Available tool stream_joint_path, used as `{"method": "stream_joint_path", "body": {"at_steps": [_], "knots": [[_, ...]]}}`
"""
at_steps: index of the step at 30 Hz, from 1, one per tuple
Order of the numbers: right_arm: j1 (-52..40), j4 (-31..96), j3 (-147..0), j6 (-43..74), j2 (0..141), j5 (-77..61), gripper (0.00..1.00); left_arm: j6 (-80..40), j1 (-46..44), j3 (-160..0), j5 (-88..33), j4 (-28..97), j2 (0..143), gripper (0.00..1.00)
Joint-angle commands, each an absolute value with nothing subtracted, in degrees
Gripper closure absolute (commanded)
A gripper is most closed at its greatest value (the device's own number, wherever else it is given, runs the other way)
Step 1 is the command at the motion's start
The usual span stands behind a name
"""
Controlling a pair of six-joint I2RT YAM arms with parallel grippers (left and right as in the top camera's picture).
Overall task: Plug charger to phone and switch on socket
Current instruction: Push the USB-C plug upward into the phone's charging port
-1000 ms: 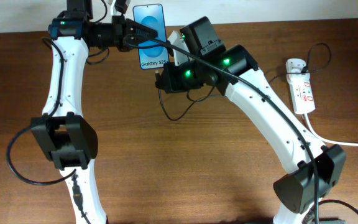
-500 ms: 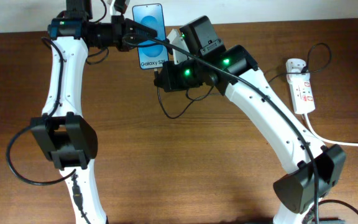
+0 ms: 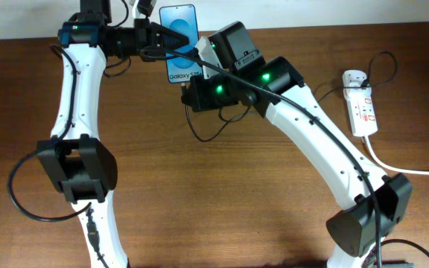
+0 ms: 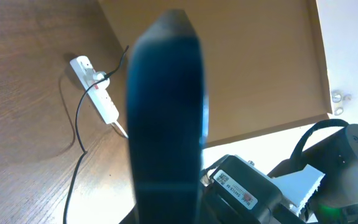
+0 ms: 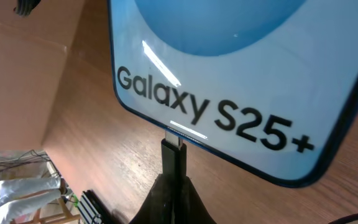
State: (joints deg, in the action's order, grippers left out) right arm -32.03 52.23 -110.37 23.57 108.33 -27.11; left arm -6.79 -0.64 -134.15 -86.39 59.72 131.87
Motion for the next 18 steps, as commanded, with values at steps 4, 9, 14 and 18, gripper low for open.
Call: {"method": "stream_joint_path", "body": {"at_steps": [4,9,14,18], "knots": [[-32.08,51.99,-110.04,23.00,108.77,-24.01,0.96,-5.69,-0.75,-135.37,-89.17,59.61,129.84,1.00],[-32.08,51.59,-110.04,22.98,108.75,-24.12,0.96,-5.67,-0.73,-135.37,-89.12,59.59,129.84,1.00],[-31.38,51.57,-110.04,22.94,108.73,-26.52,0.96,-5.45,-0.71,-135.37,-88.51,59.57,129.84,1.00],[-31.38,51.59,-110.04,22.94,108.71,-26.50,0.96,-5.04,-0.71,-135.37,-87.05,59.59,129.84,1.00]]}}
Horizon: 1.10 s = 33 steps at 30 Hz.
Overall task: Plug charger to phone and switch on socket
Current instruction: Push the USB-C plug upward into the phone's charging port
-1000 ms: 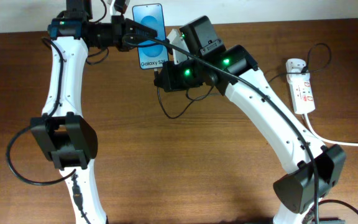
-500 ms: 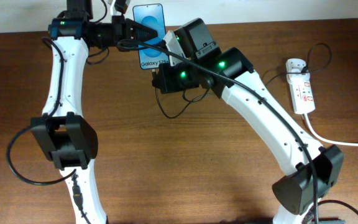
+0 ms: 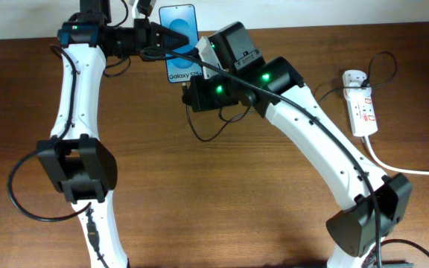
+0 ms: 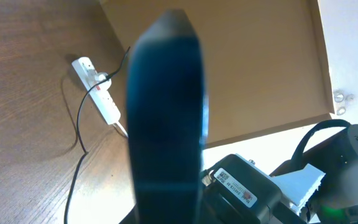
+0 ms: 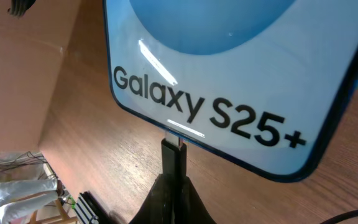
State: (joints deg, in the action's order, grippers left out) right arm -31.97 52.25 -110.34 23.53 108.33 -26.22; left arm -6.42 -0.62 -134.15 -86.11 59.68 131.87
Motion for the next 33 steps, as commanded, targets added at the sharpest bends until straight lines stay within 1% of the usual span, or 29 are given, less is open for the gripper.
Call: {"method": "stream_joint_path", "body": {"at_steps": [1,5,33], "knots": [[-31.38,51.59,-110.04,22.96,108.71,-26.30,0.96,-5.06,-0.71,-135.37,-87.09,59.59,129.84,1.00],[-30.61,51.72,-110.04,22.96,108.71,-26.11,0.96,-5.06,-0.69,-135.37,-89.19,59.61,129.84,1.00],[-29.21,49.89,-110.67,23.46,108.68,-26.55,0.96,-5.06,-0.71,-135.37,-89.19,59.61,129.84,1.00]]}}
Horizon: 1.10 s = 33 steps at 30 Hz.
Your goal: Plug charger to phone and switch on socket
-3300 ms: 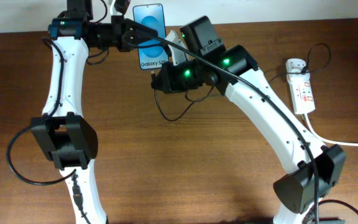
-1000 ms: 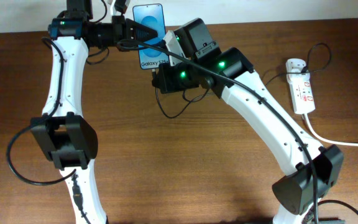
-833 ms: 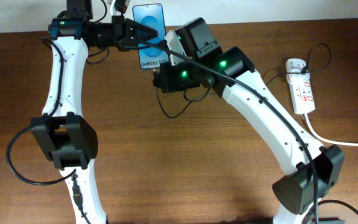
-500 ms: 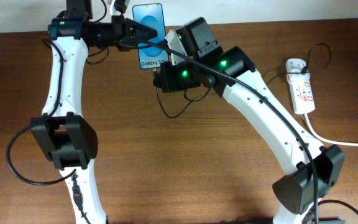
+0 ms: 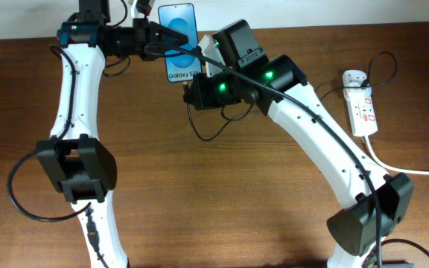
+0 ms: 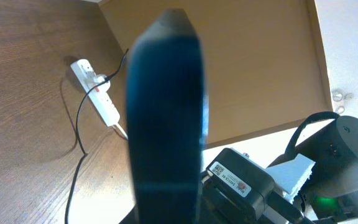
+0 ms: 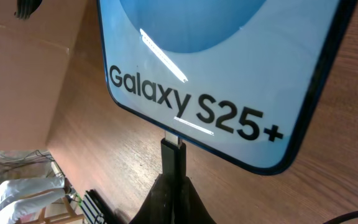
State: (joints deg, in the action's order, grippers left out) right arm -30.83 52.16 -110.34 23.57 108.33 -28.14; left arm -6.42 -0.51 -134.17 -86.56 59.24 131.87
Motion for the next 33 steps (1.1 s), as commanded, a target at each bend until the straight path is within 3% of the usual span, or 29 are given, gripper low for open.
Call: {"method": "stream_joint_path", "body": {"at_steps": [1,33], "knots": [[-29.23,49.50,-110.69,24.45,108.68,-26.57,0.96,-5.06,-0.71,-135.37,-89.19,59.61,129.84,1.00],[-28.47,45.54,-110.69,24.21,108.68,-23.27,0.96,-5.04,-0.75,-135.37,-88.71,60.51,129.84,1.00]]}}
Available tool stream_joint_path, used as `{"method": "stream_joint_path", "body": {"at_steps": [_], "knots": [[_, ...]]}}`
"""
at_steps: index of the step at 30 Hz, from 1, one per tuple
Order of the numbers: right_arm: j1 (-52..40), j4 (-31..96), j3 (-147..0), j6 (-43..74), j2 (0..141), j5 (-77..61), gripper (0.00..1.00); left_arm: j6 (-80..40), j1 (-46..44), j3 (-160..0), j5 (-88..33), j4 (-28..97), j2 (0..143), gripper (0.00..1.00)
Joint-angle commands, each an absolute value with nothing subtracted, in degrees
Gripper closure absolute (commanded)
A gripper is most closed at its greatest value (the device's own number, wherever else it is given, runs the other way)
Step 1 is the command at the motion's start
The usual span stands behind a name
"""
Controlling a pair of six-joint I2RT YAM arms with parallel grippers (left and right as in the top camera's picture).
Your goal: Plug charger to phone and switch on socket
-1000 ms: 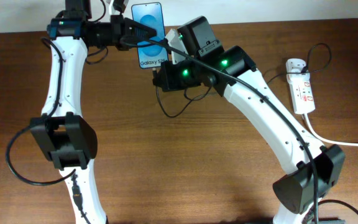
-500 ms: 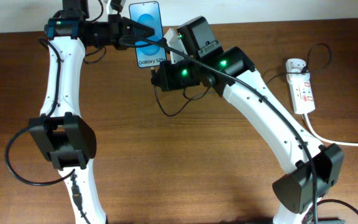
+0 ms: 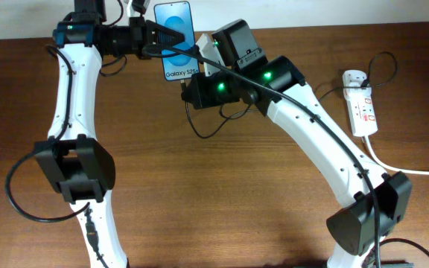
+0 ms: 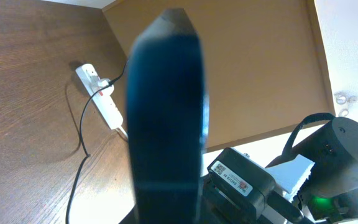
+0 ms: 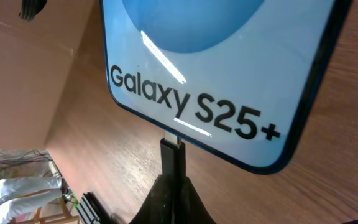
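Observation:
The phone (image 3: 174, 40), its blue screen reading "Galaxy S25+", is held off the table at the back by my left gripper (image 3: 149, 36), which is shut on its edge. In the left wrist view the phone (image 4: 165, 118) shows edge-on as a dark slab. My right gripper (image 5: 174, 186) is shut on the black charger plug (image 5: 173, 155), whose tip touches the middle of the phone's bottom edge (image 5: 188, 127). The white power strip (image 3: 360, 108) lies at the right with a white adapter (image 3: 354, 77) plugged in; its black cable (image 3: 207, 130) runs to the plug.
The power strip's white lead (image 3: 401, 167) runs off the right edge. A brown board (image 4: 253, 68) stands behind the table. The right arm (image 3: 311, 126) crosses the middle of the wooden table (image 3: 199, 208).
The phone and my left gripper have shifted slightly left and toward the back. The plug in my right gripper stays at the phone's bottom edge.
At every earlier moment my left gripper held the phone up and my right gripper held the plug against its bottom edge. The phone's tilt changed a little between moments, and both grippers have drifted slightly; the plug remains at the port.

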State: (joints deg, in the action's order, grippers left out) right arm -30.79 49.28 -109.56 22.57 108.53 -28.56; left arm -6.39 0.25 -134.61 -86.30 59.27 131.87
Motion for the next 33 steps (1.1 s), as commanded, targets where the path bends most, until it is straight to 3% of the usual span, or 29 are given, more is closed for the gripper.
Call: {"method": "stream_joint_path", "body": {"at_steps": [1,22,23,25,27,30,31,33], "knots": [[-28.47,45.19,-110.69,24.51,108.68,-23.31,0.96,-5.04,-0.75,-135.37,-88.73,60.51,129.84,1.00],[-28.42,42.63,-110.69,27.94,106.74,-18.85,0.95,-5.04,-0.75,-135.37,-88.71,62.61,129.84,1.00],[-28.42,43.07,-110.69,27.94,106.74,-19.11,0.86,-5.04,-0.75,-135.37,-88.49,62.61,129.84,1.00],[-28.42,45.74,-110.69,27.94,106.74,-19.44,0.46,-5.06,-0.75,-135.37,-84.79,62.63,129.84,1.00],[-28.42,49.54,-110.69,27.94,106.74,-19.49,0.20,-5.06,-0.75,-135.37,-80.97,62.78,129.84,1.00],[-28.42,57.32,-110.69,27.90,106.74,-19.46,0.04,-4.97,-0.91,-135.20,-66.48,68.03,129.84,1.00],[-28.42,62.28,-110.69,27.11,106.74,-19.51,0.01,-0.05,-2.09,-134.93,-56.84,73.45,130.10,1.00],[-28.42,66.35,-110.69,22.92,106.74,-21.28,0.01,0.80,-3.81,-134.93,-48.80,75.81,130.67,1.00]]}}
